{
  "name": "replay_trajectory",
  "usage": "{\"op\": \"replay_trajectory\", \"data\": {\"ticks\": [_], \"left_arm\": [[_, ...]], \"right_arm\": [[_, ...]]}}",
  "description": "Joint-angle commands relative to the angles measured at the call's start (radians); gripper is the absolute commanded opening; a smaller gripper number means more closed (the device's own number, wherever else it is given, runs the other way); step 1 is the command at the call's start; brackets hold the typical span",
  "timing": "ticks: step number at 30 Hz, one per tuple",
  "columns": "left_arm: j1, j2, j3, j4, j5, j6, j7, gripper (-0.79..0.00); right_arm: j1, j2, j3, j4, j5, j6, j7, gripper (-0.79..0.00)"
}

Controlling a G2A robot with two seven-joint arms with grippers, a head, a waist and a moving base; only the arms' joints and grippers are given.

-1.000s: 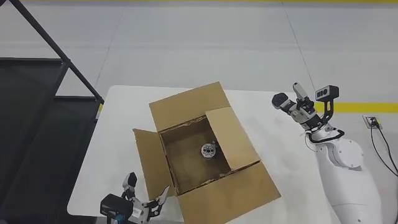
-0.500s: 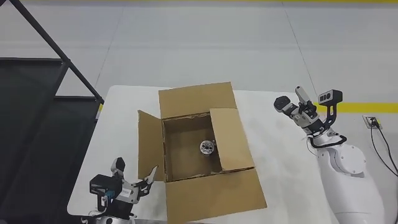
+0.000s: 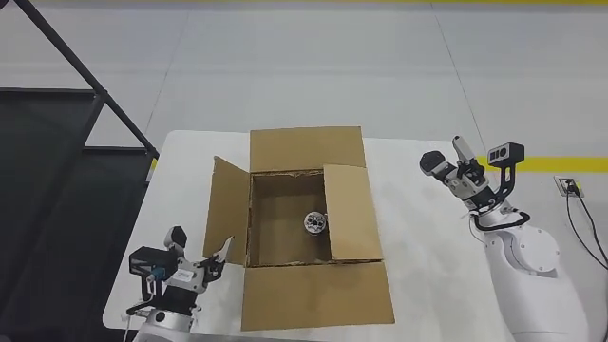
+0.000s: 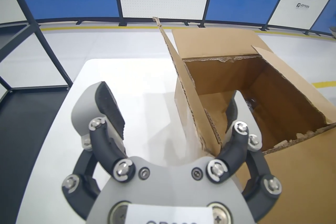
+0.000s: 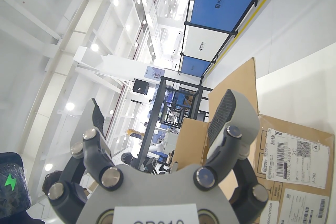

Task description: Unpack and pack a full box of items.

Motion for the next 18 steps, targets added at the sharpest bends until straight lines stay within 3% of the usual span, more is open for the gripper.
{"op": "replay_trajectory", "data": {"ticks": [1,7,10,18], "left_arm": [[0.059,0.002,-0.011,-0.029,0.001,-0.023,0.03,0.0],[0.278,0.01,-0.097,-0.107,-0.042,-0.145,0.117,0.0],[0.357,0.011,-0.153,-0.113,-0.066,-0.139,0.122,0.0],[0.411,0.01,-0.181,-0.085,-0.138,-0.143,0.023,0.0]], "right_arm": [[0.003,0.0,-0.002,0.005,0.002,0.001,-0.001,0.0],[0.03,0.0,-0.018,0.028,0.011,0.001,0.004,0.0],[0.049,-0.001,-0.032,0.042,0.012,0.001,0.01,0.0],[0.095,-0.004,-0.063,0.087,0.001,0.0,0.009,0.0]]}}
